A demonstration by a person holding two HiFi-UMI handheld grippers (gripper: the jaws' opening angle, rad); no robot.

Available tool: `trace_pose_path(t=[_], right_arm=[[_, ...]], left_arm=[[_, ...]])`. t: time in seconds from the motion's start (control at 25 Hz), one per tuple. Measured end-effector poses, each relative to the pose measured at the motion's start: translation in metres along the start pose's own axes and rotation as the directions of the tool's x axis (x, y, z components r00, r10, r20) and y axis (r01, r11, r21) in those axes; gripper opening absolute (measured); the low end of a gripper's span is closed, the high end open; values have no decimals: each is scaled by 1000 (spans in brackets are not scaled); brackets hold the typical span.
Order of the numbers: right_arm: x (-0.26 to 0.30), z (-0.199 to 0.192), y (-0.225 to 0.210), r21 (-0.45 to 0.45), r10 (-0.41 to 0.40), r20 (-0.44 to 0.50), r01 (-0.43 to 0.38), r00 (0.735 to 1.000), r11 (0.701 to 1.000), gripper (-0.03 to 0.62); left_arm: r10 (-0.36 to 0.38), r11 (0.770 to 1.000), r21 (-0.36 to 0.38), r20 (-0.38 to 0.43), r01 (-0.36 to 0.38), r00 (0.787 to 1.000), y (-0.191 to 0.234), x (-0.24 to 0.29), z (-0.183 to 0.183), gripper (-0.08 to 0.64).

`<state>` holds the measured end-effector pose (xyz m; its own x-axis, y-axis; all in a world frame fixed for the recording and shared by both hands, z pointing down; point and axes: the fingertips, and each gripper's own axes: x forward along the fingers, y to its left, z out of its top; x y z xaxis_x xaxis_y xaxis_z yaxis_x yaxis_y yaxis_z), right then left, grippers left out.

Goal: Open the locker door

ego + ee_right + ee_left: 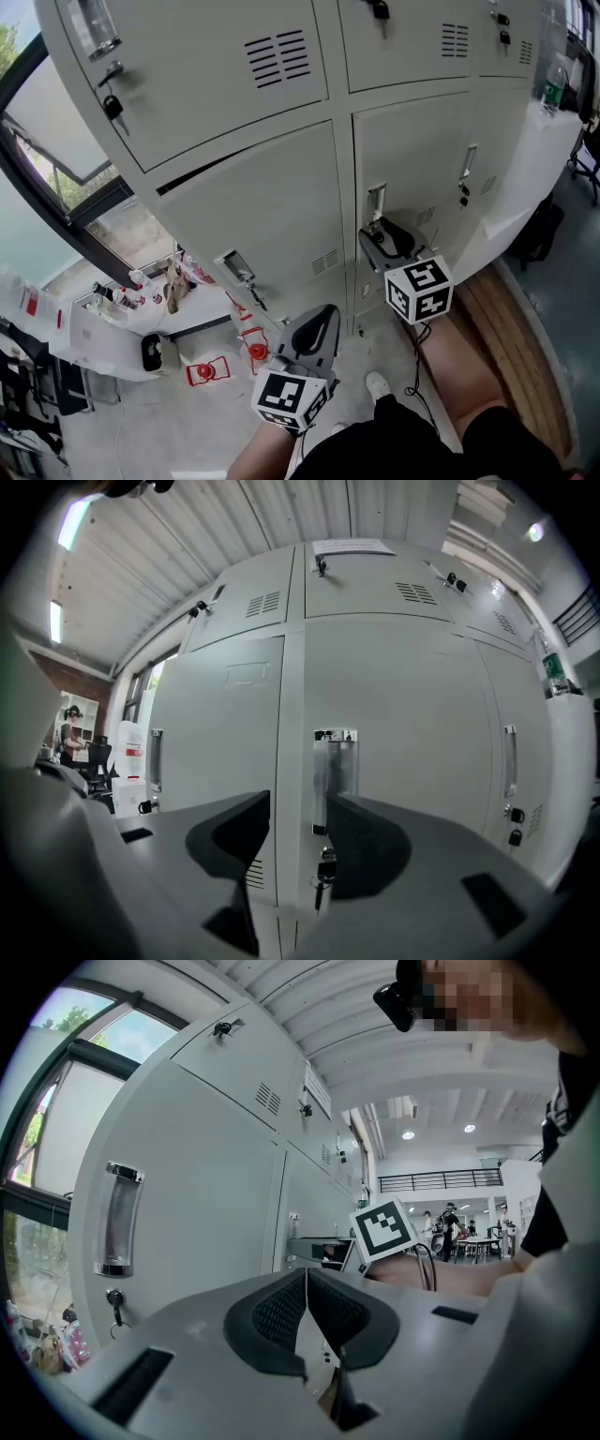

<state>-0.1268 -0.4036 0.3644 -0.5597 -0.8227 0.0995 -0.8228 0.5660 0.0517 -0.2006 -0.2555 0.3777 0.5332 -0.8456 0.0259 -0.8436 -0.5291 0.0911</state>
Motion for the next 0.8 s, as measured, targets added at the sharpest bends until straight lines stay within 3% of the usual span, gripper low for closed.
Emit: trace_pose_path(t=[0.44, 0.68, 0.8], right_arm=[[31, 4, -7, -35, -72, -6, 71, 997, 997, 267], [40, 2, -8, -21, -63, -16, 63, 998, 998, 265], [44, -1, -11, -17, -73, -27, 72, 997, 997, 220]], left_arm=[[41, 999, -10, 3, -41, 999, 17, 3, -1, 20], [58, 998, -13, 7, -58, 998, 25, -1, 0, 20], [61, 998, -12, 6, -61, 998, 26, -1, -1, 20]])
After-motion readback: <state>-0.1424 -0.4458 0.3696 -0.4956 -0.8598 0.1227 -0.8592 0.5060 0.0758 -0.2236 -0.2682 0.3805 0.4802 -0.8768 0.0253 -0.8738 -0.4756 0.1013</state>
